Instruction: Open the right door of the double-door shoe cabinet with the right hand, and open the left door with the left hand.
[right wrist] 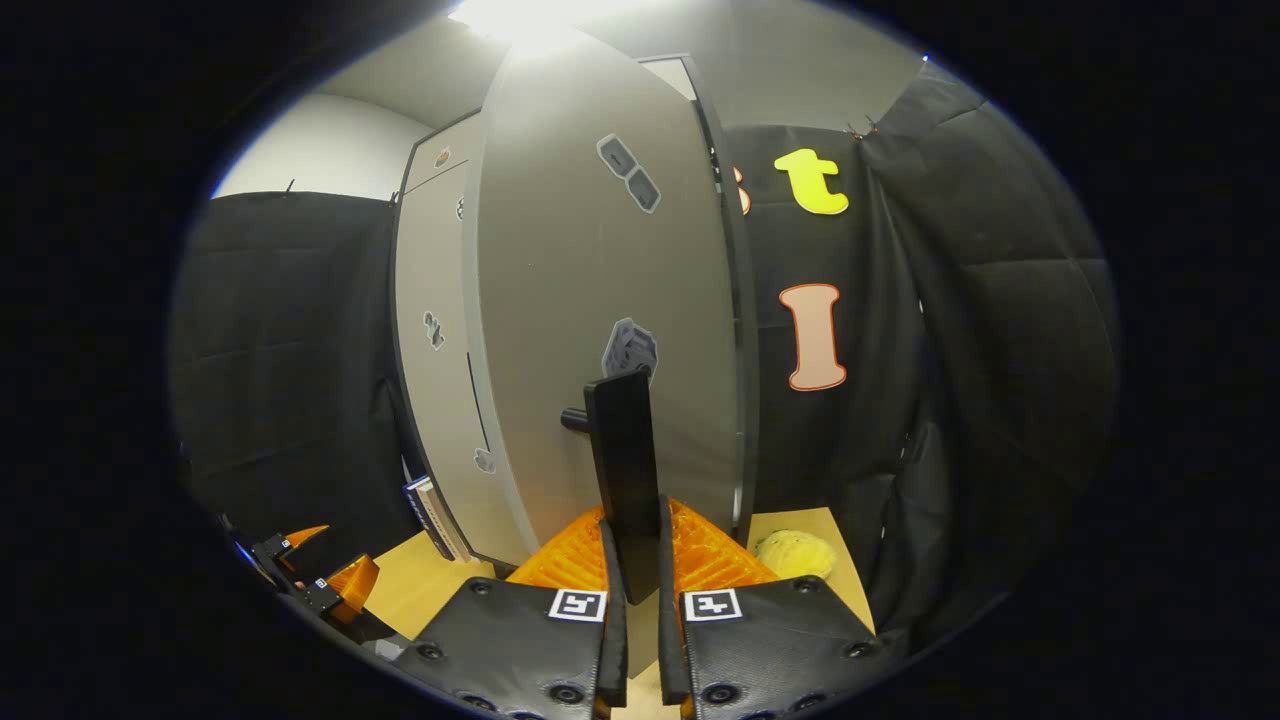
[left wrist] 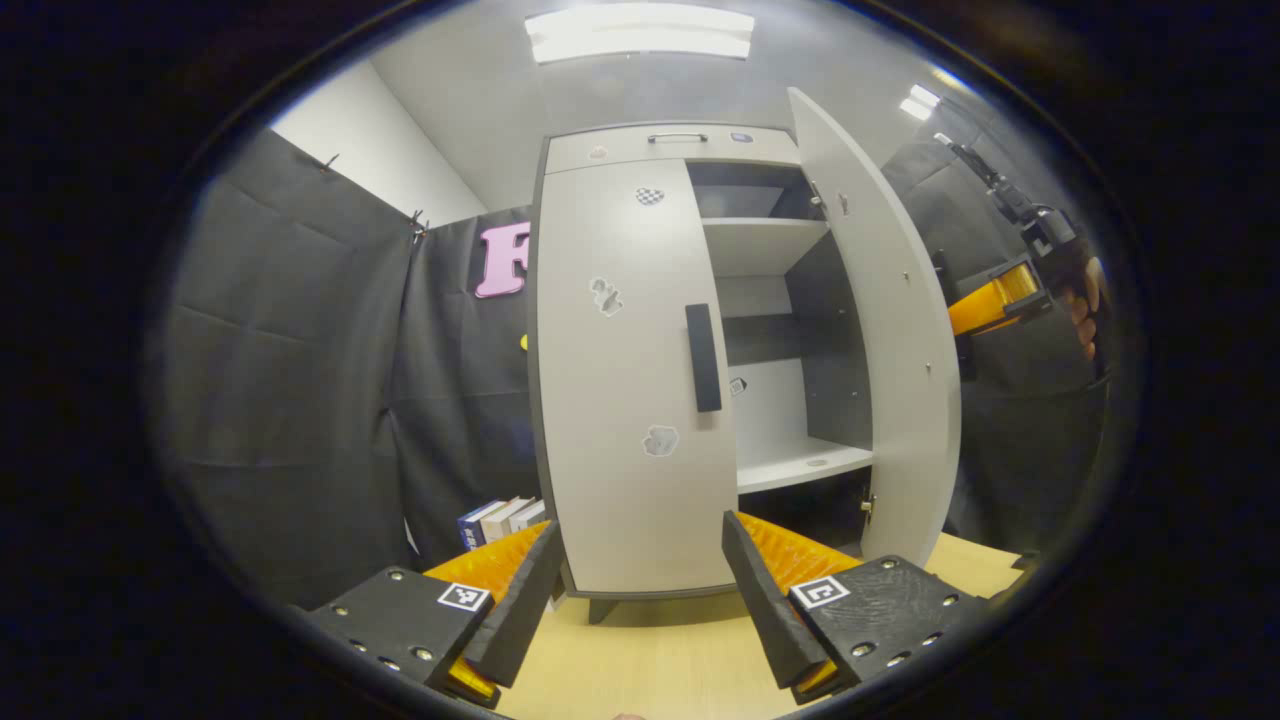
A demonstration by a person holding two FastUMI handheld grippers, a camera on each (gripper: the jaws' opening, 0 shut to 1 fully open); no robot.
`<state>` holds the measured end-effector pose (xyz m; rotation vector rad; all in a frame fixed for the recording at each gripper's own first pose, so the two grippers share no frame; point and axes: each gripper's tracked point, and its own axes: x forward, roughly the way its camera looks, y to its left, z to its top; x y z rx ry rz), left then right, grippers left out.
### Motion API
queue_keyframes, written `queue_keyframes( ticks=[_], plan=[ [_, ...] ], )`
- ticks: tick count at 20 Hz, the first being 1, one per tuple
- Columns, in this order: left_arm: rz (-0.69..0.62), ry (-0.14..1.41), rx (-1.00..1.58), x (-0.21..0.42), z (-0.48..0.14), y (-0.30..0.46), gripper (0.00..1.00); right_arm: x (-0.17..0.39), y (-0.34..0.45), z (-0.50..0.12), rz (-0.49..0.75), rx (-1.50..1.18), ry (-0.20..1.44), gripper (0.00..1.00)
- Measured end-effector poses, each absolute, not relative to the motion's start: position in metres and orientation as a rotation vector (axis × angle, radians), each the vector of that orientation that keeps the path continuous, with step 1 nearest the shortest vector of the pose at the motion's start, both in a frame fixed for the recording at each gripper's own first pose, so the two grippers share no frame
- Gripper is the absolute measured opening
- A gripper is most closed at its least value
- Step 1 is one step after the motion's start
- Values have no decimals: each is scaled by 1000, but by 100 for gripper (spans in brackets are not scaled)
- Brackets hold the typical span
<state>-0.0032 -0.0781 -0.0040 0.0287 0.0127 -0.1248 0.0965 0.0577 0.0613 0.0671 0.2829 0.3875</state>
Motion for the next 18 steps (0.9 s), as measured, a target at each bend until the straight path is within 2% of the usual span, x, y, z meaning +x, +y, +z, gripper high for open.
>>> queue_keyframes(
  ticks=[13, 16, 18],
  plan=[
    [-164, 20, 56, -2, -2, -117, 94, 108, 17, 62, 259, 54, 249, 13],
    [-166, 21, 64, -1, 0, -121, 94, 106, 24, 62, 281, 87, 247, 7],
    [-169, 21, 65, 1, 3, -124, 94, 107, 21, 65, 278, 85, 225, 7]
  ],
)
